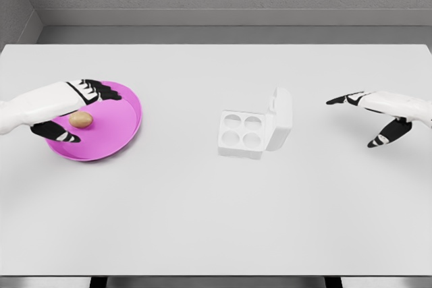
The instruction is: Pack egg into the box and close the box lid
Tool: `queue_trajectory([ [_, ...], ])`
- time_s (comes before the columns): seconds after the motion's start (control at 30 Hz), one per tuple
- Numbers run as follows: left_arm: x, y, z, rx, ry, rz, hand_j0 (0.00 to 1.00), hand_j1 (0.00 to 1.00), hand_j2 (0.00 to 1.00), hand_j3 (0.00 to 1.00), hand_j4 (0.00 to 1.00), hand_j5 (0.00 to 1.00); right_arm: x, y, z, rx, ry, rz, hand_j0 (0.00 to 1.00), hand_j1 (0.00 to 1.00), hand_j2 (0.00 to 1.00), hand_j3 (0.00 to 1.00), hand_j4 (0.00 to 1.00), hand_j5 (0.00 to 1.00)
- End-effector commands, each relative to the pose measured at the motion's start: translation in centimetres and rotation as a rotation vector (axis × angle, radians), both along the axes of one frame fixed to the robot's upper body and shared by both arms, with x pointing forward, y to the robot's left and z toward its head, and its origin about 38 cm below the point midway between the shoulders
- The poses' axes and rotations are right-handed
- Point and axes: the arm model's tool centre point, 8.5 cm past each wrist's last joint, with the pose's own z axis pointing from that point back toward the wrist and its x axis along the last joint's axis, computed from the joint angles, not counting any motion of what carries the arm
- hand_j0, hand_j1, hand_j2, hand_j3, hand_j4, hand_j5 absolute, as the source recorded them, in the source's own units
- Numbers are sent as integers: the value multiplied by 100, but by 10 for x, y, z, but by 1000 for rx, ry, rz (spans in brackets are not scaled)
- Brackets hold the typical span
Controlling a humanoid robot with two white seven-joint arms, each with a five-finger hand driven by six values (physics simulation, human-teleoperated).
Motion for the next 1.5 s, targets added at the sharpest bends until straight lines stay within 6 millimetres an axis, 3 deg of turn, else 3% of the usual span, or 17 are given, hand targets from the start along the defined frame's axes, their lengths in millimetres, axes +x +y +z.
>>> queue_trajectory([
  [0.0,4,10,-7,17,14,35,100,100,100,100,100,100,1,0,-9,8,25,-15,100,100,100,100,100,100],
  [0.1,15,8,-13,-10,15,60,100,100,100,100,100,100,2,-4,-8,3,25,-27,100,100,100,100,100,100],
  [0.27,14,2,-24,-13,42,46,100,100,100,100,100,100,2,-3,-5,6,6,2,100,100,100,100,100,100],
  [0.6,13,12,-35,81,99,53,100,100,100,100,100,100,4,-3,-6,-19,-3,18,100,100,100,100,100,100],
  [0.8,22,15,-27,63,81,71,100,100,100,100,100,100,5,-14,-10,-20,5,-19,100,100,100,100,100,100],
  [1.03,28,12,-35,42,90,86,100,100,100,100,100,100,10,-15,-7,-18,-4,-30,100,100,100,100,100,100],
  [1.2,32,17,-39,32,99,109,100,100,100,100,100,100,17,-4,0,-3,-27,-6,100,100,100,100,100,100],
  [1.37,38,22,-47,27,117,142,100,100,100,100,100,100,14,2,-7,-15,-4,18,100,100,100,100,100,100],
  [1.47,40,17,-52,38,116,138,100,100,100,100,100,100,10,18,-4,-12,-14,68,100,100,100,100,100,100],
])
